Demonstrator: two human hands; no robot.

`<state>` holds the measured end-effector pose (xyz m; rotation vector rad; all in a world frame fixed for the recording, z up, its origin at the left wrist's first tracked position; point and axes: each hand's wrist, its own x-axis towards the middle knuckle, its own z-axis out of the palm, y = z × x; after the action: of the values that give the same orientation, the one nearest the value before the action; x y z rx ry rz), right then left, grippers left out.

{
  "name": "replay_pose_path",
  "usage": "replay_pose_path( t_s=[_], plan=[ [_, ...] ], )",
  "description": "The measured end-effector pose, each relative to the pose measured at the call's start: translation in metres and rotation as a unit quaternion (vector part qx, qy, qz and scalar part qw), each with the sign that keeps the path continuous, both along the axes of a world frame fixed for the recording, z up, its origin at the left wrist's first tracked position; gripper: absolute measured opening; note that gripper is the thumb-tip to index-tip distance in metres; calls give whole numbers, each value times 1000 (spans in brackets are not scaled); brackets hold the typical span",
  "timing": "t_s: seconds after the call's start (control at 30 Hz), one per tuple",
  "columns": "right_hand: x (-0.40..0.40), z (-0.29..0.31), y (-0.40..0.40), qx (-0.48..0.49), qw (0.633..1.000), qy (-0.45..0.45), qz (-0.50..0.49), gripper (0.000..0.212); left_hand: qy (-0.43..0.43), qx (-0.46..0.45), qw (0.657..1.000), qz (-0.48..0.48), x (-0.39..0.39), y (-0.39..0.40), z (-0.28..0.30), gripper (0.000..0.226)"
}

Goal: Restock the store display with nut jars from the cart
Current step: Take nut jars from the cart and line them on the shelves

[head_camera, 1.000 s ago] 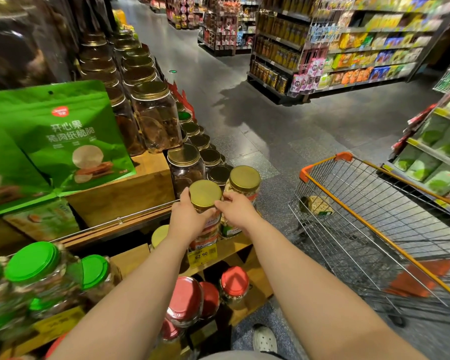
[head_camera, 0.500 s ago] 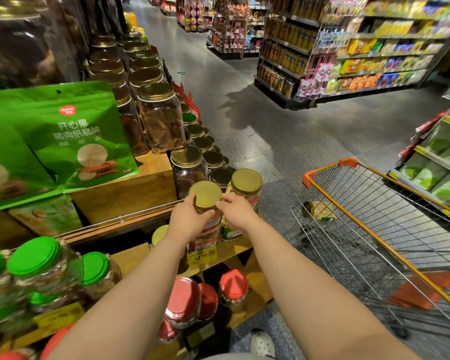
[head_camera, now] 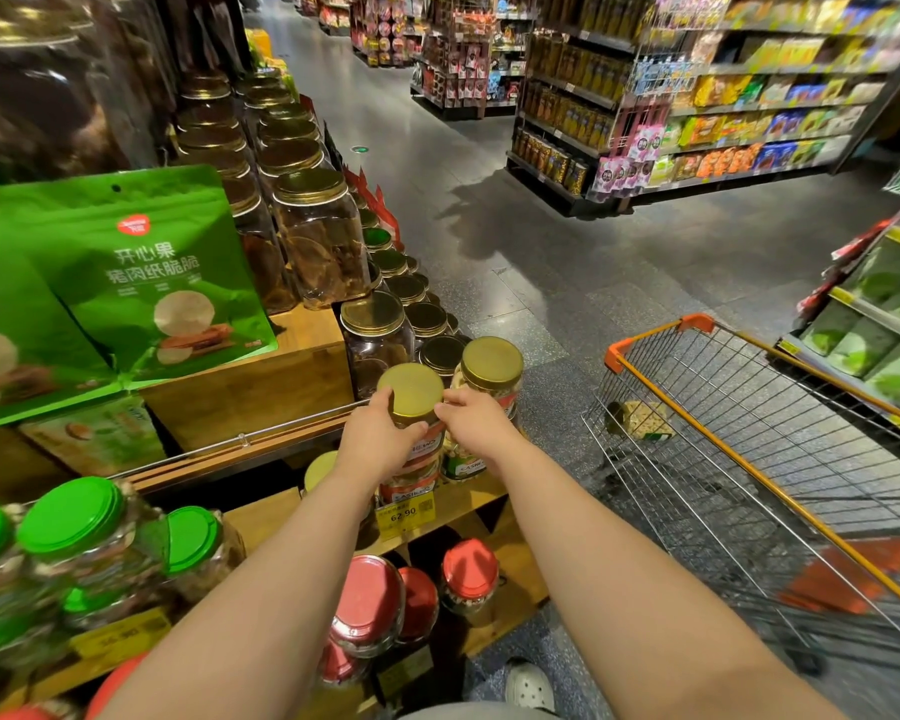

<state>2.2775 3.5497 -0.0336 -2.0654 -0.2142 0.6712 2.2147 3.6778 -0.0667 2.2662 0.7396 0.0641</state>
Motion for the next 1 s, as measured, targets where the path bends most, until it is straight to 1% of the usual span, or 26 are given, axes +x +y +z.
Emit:
replay_pose_path(
  t_s=[0.6,0.7,0.87,1.0],
  plan=[
    [-11,4,-9,-5,1000,-5,-16,50,2,-19,1000,5,-7,-3,1,88],
    [-15,4,-12,-10,1000,-17,-12,50,-5,-6,1000,2,-9,-4,4,88],
    [-18,9,-18,-19,999,-26,-10,50,-14,-13,1000,9,-13,-7,13,89],
    [-18,13,-23,-11,999,-32,-16,50,-33,-4,999,8,-16,-11,24,89]
  ],
)
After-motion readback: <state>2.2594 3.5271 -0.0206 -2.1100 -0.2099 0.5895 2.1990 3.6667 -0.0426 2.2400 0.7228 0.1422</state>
